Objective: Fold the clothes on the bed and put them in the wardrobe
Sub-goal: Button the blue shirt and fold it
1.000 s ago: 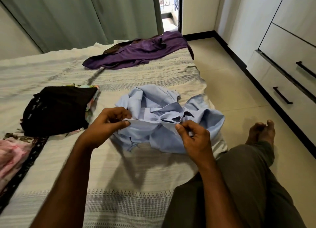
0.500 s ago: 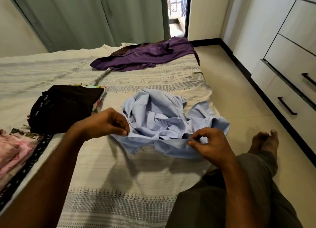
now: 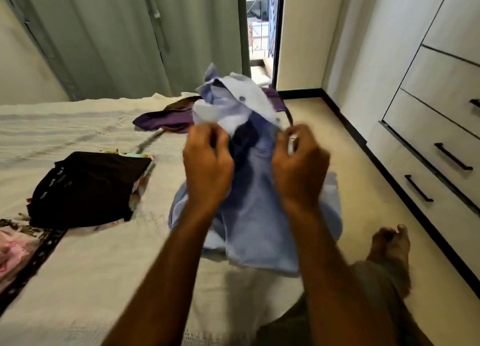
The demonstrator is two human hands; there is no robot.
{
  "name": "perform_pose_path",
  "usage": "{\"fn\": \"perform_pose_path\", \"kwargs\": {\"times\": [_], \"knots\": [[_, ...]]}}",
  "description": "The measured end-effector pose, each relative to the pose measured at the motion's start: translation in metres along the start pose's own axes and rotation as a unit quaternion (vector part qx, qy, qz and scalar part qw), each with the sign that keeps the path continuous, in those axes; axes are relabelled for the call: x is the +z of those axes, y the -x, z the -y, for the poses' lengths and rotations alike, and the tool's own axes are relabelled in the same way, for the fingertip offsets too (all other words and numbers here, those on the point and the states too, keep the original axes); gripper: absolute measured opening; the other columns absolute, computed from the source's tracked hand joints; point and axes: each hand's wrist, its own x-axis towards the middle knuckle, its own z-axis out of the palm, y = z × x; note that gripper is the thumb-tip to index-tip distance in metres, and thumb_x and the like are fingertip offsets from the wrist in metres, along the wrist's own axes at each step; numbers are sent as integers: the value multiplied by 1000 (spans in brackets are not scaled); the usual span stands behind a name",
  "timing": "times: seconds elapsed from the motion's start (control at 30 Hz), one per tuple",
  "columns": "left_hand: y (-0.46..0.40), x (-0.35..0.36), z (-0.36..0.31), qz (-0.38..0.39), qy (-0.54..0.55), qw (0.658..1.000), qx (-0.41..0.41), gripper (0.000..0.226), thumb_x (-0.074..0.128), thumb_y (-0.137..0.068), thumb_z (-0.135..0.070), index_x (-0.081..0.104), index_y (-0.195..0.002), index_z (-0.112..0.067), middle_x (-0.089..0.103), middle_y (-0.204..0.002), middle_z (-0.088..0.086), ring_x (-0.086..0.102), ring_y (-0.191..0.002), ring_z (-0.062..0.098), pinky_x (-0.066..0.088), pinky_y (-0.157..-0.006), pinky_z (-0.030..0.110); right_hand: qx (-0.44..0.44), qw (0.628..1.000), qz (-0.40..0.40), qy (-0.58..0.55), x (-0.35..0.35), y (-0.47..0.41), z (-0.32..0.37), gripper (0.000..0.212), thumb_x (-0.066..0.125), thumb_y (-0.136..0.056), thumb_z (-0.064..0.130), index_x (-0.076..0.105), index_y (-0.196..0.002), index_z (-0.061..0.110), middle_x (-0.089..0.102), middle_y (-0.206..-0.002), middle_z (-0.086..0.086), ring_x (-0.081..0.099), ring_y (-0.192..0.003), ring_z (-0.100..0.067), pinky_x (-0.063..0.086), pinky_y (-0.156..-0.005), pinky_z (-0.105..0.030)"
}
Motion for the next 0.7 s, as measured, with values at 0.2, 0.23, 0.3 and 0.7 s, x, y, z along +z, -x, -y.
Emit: {"fn": "perform_pose_path", "kwargs": {"times": [0.2, 0.23, 0.3, 0.7], "knots": [[139, 13, 50, 141, -44, 944, -295, 8, 53, -75, -41, 61, -77, -40, 66, -72, -8, 65, -83, 24, 53, -82, 53, 294, 932, 209, 32, -18, 157, -63, 14, 76, -84, 32, 73, -77, 20, 71, -81, 0, 66, -82, -24, 51, -70, -35], [146, 12, 53, 144, -48, 939, -309, 9, 54, -76, -41, 63, -75, -37, 67, -71, -7, 66, -81, 23, 54, -82, 51, 320, 923, 214, 16, -24, 159, -66, 12, 77, -85, 31, 73, -77, 23, 71, -79, 3, 67, -80, -20, 51, -70, -32], [158, 11, 51, 158, -7, 928, -337, 16, 63, -84, -31, 67, -72, -21, 68, -69, 0, 67, -73, 19, 55, -74, 41, 344, 910, 228, -43, -34, 155, -69, 15, 77, -88, 25, 70, -74, 26, 71, -73, 8, 67, -73, -7, 48, -66, -25], [167, 17, 37, 140, 208, 853, -458, 17, 61, -98, -9, 74, -95, 2, 74, -83, 12, 67, -75, 13, 55, -69, 27, 344, 885, 212, -231, -40, 151, -61, 29, 75, -87, 2, 71, -77, 29, 73, -71, 18, 67, -69, 4, 50, -66, -11]]}}
